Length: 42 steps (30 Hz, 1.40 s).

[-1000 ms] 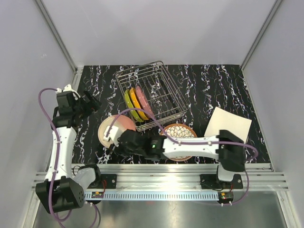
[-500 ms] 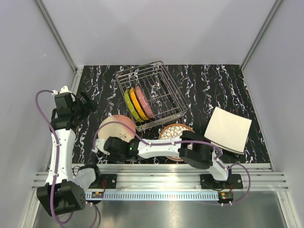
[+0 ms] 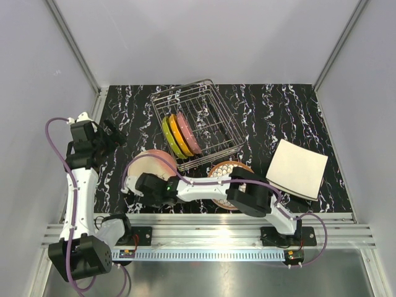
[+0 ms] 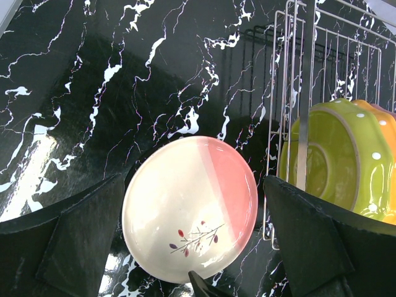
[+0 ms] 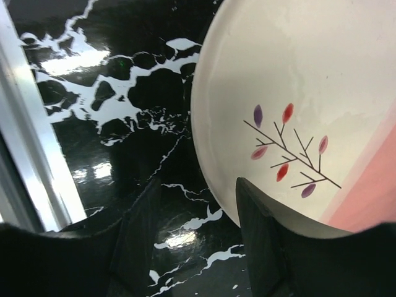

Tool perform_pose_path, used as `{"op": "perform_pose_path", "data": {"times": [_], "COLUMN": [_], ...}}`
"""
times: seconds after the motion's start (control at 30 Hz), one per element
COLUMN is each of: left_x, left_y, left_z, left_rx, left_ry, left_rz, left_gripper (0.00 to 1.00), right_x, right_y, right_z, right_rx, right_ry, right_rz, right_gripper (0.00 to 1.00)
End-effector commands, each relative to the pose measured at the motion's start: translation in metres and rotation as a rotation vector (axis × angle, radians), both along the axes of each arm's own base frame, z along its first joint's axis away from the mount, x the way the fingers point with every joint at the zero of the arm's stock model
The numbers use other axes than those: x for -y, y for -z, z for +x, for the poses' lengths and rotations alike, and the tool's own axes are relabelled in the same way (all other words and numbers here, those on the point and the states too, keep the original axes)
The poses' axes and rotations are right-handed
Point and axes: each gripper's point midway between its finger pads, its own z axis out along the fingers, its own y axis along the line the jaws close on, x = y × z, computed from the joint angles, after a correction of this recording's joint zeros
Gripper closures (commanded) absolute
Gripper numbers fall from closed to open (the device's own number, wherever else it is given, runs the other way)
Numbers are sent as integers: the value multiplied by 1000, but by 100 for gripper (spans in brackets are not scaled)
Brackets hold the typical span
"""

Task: Load the plates into the dish rack

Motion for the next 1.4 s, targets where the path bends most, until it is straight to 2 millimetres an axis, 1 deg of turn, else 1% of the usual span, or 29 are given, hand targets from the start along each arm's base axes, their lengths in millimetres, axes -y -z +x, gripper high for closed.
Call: {"op": "perform_pose_path", "data": {"times": [0.0,0.13,0.17,0.27,0.3,0.4,0.43,0.5,0.53,0.6,0.67,0.7,0.8,0.83,0.9,0.97,1.0,1.03,1.1,1.13,1.17,1.23,1.3,1.33,1.37], "left_x": [-3,-4,-4,-4,-4,-3,-3,-3,-4,-4,-5,-5,-7,-8,-8,-7,-7,-8,-8,-9,-8,-6,-5,-2,0], "left_y": [-14,-14,-15,-14,-14,-12,-13,-12,-12,-11,-10,-11,-10,-10,-9,-8,-8,-6,-4,-1,1,3,5,7,8], "left_z": [4,4,5,5,4,5,5,5,5,4,3,4,2,2,2,2,3,3,2,2,2,3,3,4,4], "left_rx": [52,50,52,52,50,46,48,47,44,44,42,43,40,41,39,37,35,29,20,12,7,-1,-11,-15,-18], "left_ry": [-8,-9,-9,-11,-11,-7,-6,-5,-10,-13,-16,-16,-26,-29,-28,-29,-27,-34,-40,-47,-47,-43,-51,-41,-38], "left_rz": [14,14,16,14,14,10,10,9,12,12,18,18,25,27,28,24,23,23,24,25,19,9,-4,-16,-28], "left_gripper": [1,1,1,1,1,1,1,1,1,1,1,1,1,1,1,1,1,1,1,1,1,1,1,1,1], "right_x": [-13,-15,-15,-15,-14,-14,-14,-17,-16,-17,-18,-18,-19,-20,-20,-22,-21,-22,-21,-21,-22,-19,-16,-16,-15], "right_y": [-2,6,7,11,12,13,13,5,3,-4,-9,-11,-19,-28,-36,-53,-57,-70,-81,-94,-100,-110,-114,-121,-122], "right_z": [2,-1,-1,-5,-6,-12,-12,-14,-15,-14,-13,-14,-16,-16,-19,-19,-21,-21,-22,-22,-22,-21,-19,-19,-20], "right_rx": [-26,-49,-53,-74,-83,-111,-118,-125,-125,-125,-122,-124,-127,-127,-135,-135,-137,-133,-136,-132,-128,-121,-114,-111,-111], "right_ry": [-8,-14,-15,-20,-21,-26,-25,-26,-23,-19,-12,-13,-13,-14,-19,-18,-18,-20,-19,-17,-13,-4,10,11,16], "right_rz": [46,37,37,39,35,35,40,68,72,88,98,98,117,136,157,203,214,242,279,306,332,357,374,391,400], "right_gripper": [43,54,58,63,67,74,76,82,87,91,98,100,100,100,100,100,100,100,100,100,100,100,100,100,100]}}
